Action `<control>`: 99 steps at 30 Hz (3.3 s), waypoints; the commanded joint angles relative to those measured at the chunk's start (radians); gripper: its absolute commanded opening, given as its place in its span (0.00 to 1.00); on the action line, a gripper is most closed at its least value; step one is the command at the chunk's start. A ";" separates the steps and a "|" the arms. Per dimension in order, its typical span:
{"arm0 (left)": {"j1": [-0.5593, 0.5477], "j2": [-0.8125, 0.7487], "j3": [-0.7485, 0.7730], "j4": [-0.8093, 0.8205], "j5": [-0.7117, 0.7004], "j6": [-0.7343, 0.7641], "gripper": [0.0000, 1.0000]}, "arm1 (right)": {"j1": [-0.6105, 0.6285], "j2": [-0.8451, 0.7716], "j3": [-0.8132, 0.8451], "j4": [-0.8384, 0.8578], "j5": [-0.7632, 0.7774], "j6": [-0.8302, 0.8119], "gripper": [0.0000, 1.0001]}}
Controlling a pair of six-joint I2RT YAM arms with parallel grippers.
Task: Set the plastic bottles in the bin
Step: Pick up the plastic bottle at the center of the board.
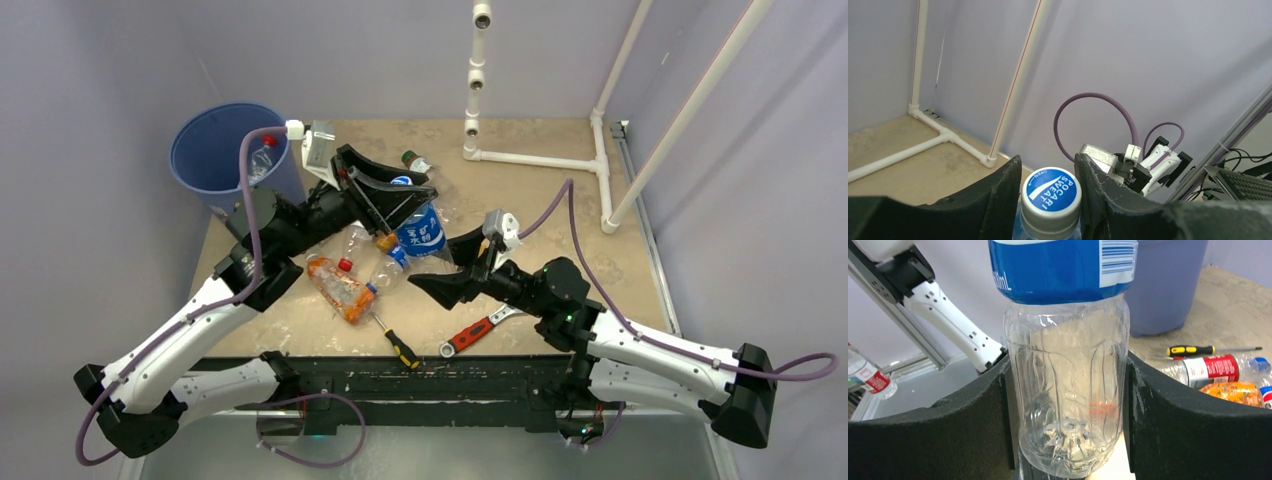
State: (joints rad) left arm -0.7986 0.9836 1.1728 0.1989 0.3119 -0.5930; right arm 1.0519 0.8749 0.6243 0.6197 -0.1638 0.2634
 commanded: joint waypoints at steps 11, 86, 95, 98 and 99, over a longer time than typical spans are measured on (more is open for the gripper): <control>0.003 -0.045 0.035 -0.088 -0.024 0.042 0.00 | 0.000 -0.007 0.023 -0.034 0.036 -0.013 0.85; 0.003 -0.011 0.219 -0.317 0.017 0.091 0.48 | 0.000 0.050 0.079 0.005 0.010 -0.044 0.38; 0.003 -0.017 0.213 -0.315 0.012 0.112 0.00 | 0.000 0.052 0.083 -0.011 -0.002 -0.034 0.69; 0.003 -0.031 0.227 -0.368 -0.100 0.182 0.00 | 0.000 0.040 0.086 -0.031 0.004 -0.011 0.98; 0.003 -0.034 0.241 -0.404 -0.168 0.219 0.00 | 0.000 0.029 0.089 -0.045 0.009 -0.006 0.99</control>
State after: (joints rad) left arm -0.7944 0.9733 1.3567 -0.1486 0.2974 -0.4770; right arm 1.0527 0.9291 0.7044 0.5858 -0.1524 0.2413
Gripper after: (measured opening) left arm 0.307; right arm 0.941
